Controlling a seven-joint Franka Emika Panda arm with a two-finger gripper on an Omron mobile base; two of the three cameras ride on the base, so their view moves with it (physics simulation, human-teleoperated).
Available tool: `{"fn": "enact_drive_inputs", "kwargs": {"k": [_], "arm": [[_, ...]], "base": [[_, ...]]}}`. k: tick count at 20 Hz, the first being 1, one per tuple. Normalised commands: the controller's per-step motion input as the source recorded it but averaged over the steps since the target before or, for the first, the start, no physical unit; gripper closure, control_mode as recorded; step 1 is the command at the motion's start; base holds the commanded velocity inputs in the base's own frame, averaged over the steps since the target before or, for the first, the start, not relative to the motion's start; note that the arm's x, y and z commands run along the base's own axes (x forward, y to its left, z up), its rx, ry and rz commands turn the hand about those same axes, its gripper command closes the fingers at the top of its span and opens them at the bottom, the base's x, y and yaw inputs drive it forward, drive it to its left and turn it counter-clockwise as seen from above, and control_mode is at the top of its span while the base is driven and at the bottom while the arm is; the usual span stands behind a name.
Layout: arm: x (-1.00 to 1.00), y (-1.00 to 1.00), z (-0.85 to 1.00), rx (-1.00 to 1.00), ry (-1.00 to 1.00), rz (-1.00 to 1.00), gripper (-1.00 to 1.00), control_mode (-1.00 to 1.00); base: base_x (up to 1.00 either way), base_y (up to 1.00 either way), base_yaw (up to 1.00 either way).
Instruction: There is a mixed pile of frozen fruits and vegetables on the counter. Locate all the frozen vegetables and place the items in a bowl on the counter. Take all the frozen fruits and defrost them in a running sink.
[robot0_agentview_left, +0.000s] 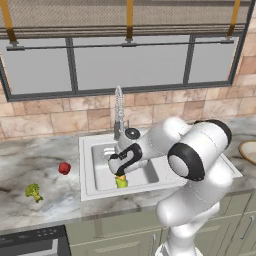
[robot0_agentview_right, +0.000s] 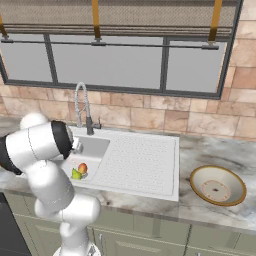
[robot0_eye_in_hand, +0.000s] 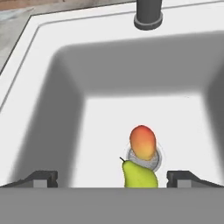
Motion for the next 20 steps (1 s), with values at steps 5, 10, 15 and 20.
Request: {"fn": "enact_drive_inputs", "kwargs": {"k": [5, 10, 15, 20], "arm": [[-0.15, 0.0, 0.85, 0.0, 0.0, -0.01, -1.0, -1.0], [-0.31, 0.0, 0.75, 0.0, -0.01, -0.01, -1.0, -1.0], [-0.43, 0.03, 0.69, 0.0, -0.04, 0.0, -1.0, -1.0], [-0.4, 0.11, 0.69, 0.0, -0.03, 0.0, -1.0, -1.0]], "base": [[0.0, 0.0, 0.0], [0.0, 0.0, 0.0], [0.0, 0.0, 0.0], [0.0, 0.0, 0.0]]}}
